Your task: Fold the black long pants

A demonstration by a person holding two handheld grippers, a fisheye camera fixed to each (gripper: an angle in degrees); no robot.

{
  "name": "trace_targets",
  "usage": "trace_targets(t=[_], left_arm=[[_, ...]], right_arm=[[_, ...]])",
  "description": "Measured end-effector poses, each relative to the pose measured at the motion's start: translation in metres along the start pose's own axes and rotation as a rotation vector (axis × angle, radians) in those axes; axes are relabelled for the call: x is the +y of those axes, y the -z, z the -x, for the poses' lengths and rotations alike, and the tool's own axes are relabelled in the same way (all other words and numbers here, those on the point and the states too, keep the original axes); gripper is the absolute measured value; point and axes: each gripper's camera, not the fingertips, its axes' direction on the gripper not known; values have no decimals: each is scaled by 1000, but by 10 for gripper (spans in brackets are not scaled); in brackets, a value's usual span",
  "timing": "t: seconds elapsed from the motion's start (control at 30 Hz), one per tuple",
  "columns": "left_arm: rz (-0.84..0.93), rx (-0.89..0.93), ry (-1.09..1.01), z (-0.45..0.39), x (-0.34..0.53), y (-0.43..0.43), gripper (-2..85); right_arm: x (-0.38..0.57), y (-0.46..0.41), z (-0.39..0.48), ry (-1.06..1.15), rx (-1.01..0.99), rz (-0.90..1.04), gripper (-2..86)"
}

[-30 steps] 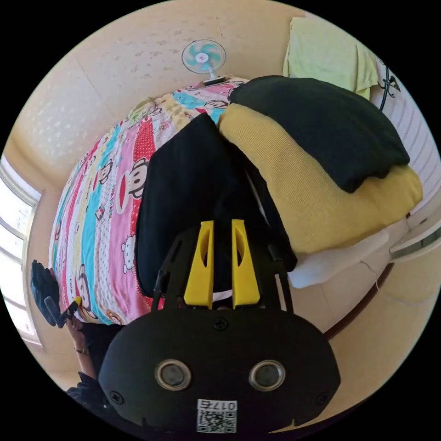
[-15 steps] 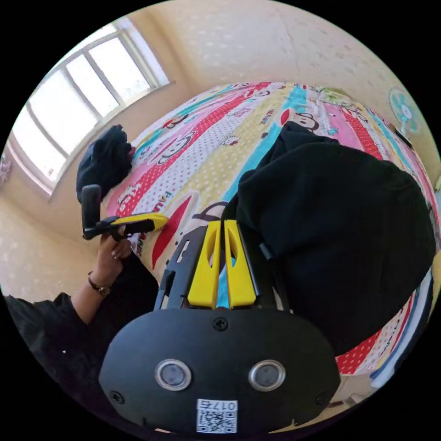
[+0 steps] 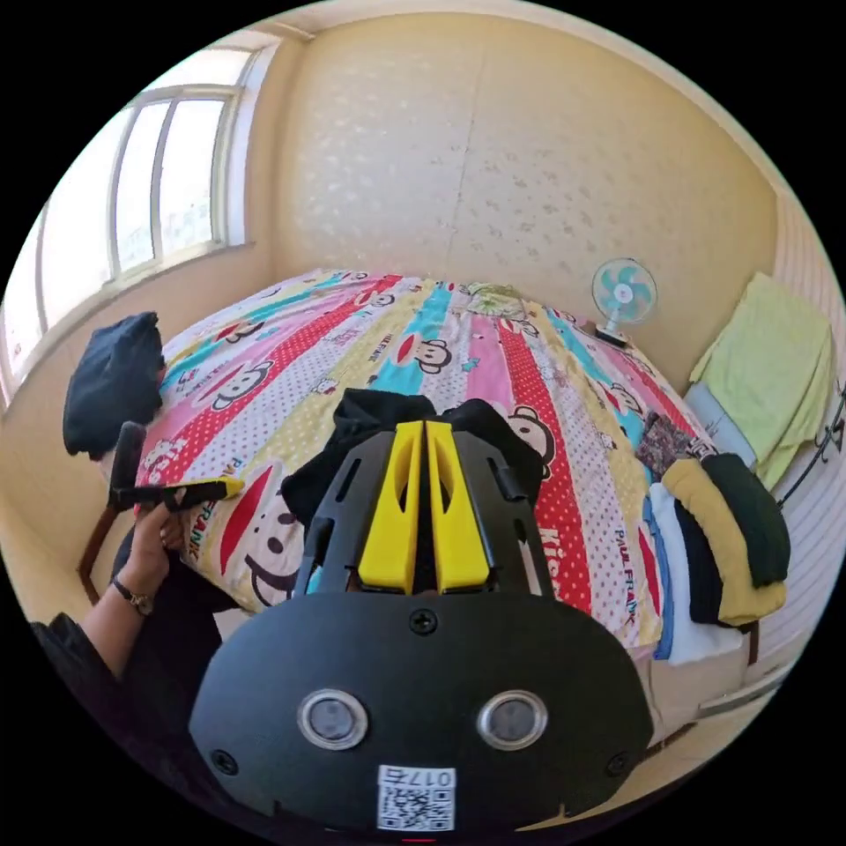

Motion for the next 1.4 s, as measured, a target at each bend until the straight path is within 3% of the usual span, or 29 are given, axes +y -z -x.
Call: trace_targets(t=[0.1, 0.17, 0.3, 0.47, 0.53, 0.57, 0.63, 0.7, 0.83, 0.97, 1.1, 1.23, 1.33, 1.4], left_arm=[[3, 51, 9, 5, 4, 0, -10], [-7, 77, 14, 8, 7, 1, -10], [-21, 106, 17, 12, 17, -2, -10], [-45, 162, 19, 15, 32, -6, -10], [-46, 159, 16, 13, 37, -9, -10], [-50, 155, 20, 12, 42, -11, -10], [-59, 156, 36, 10, 49, -14, -9], [-71, 161, 58, 3, 64, -18, -7], [-125, 164, 80, -39, 98, -8, 7], [-232, 101, 29, -126, 133, 11, 107], [-150, 59, -111, -205, 116, 1, 192], [-106, 48, -185, -252, 101, -27, 206], [-20, -77, -223, -281, 87, -69, 191], [185, -290, -234, -292, 85, -128, 130]], right_arm=[[19, -50, -99, -360, -29, 180, 97], [49, -79, -140, -487, -89, 310, 123], [101, -67, -183, -653, -296, 217, 135], [105, -37, -201, -622, -159, 174, 123], [109, -44, -204, -574, -194, 196, 103], [117, -51, -208, -571, -293, 182, 85], [140, -49, -229, -777, -461, 103, 66], [160, -21, -240, -863, -580, -116, 49], [150, 21, -231, -720, -729, -312, 35], [123, 43, -199, -497, -1057, -413, 30], [110, 41, -148, -350, -1180, -329, 29], [110, 43, -116, -274, -1250, -281, 31], [102, 57, -84, -108, -1199, -198, 32], [102, 62, -73, -91, -1218, -183, 35]])
